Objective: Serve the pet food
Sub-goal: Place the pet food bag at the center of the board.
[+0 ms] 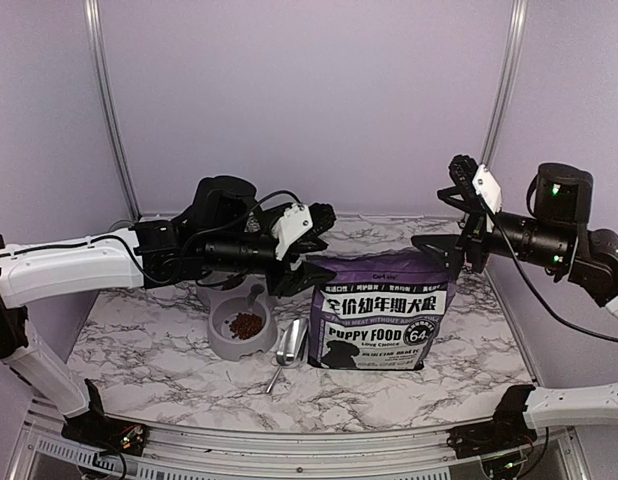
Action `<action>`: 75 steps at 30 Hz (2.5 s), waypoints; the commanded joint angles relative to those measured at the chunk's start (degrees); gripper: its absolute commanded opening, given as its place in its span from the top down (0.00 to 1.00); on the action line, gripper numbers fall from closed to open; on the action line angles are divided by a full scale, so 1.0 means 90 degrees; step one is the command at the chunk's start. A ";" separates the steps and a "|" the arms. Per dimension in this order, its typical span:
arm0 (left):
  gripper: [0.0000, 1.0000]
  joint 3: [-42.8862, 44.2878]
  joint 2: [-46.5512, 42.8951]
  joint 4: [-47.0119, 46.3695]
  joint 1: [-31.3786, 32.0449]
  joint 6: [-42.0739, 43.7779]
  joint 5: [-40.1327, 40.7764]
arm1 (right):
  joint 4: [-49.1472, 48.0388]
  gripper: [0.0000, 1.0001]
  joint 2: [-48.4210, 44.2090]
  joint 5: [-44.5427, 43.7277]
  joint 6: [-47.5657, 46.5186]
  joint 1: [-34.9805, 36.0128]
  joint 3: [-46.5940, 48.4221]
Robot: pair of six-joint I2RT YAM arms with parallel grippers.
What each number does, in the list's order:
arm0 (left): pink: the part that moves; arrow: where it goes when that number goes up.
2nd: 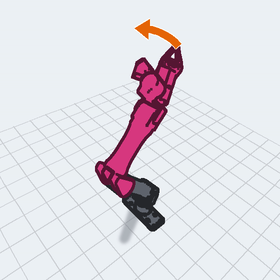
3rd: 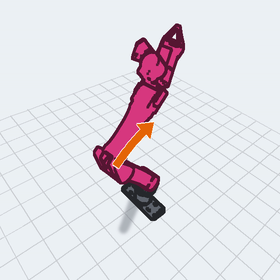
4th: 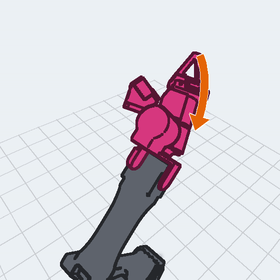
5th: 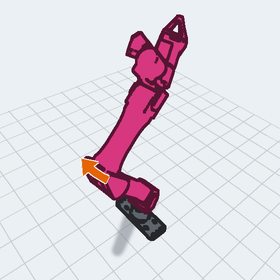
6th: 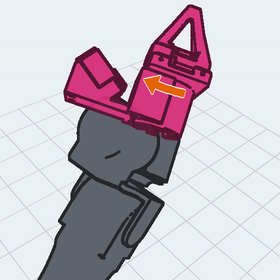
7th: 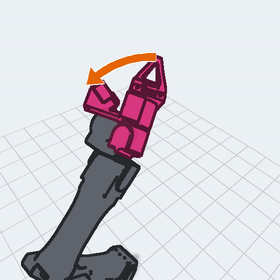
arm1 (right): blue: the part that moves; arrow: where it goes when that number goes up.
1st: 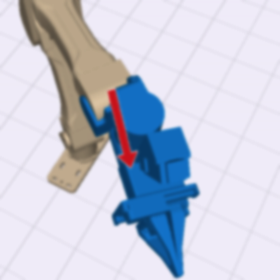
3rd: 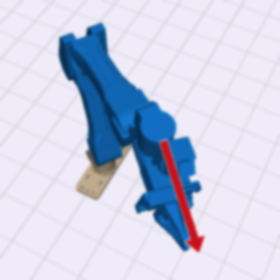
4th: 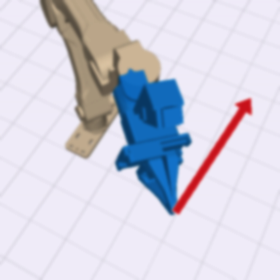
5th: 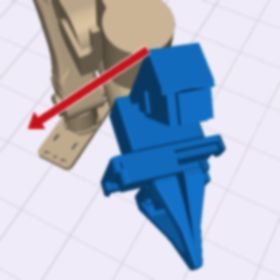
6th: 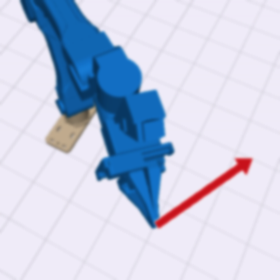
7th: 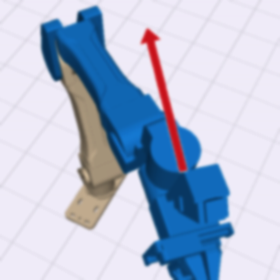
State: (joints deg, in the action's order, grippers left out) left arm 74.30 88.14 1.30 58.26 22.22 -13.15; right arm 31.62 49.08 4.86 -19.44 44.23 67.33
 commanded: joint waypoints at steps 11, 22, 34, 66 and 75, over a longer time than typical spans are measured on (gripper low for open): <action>0.32 -0.1742 -0.2042 0.0257 0.0002 -0.2238 0.0995 | 0.1157 0.00 -0.0893 -0.1377 0.2581 -0.0201 -0.0519; 0.34 -0.3314 -0.1653 -0.1480 0.0717 -0.3552 0.1560 | 0.1583 0.01 -0.1815 -0.1461 0.4983 -0.0195 -0.1495; 0.33 -0.2610 0.0490 -0.2604 0.0949 -0.3685 0.2194 | 0.0808 0.06 -0.2396 -0.0194 0.6381 -0.0197 -0.3682; 0.37 -0.2522 0.1956 -0.4545 0.0681 -0.3117 0.2503 | -0.3959 0.09 -0.1410 -0.0516 0.6087 -0.0179 -0.6459; 0.37 -0.2528 0.2140 -0.4669 0.0491 -0.2787 0.2643 | -0.5021 0.06 -0.0046 -0.0597 0.5588 -0.0235 -0.6207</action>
State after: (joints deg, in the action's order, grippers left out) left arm 51.35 105.67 -38.22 63.66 -4.86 10.66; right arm -6.42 42.46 -3.64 33.98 42.26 8.69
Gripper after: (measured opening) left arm 0.635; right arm 0.936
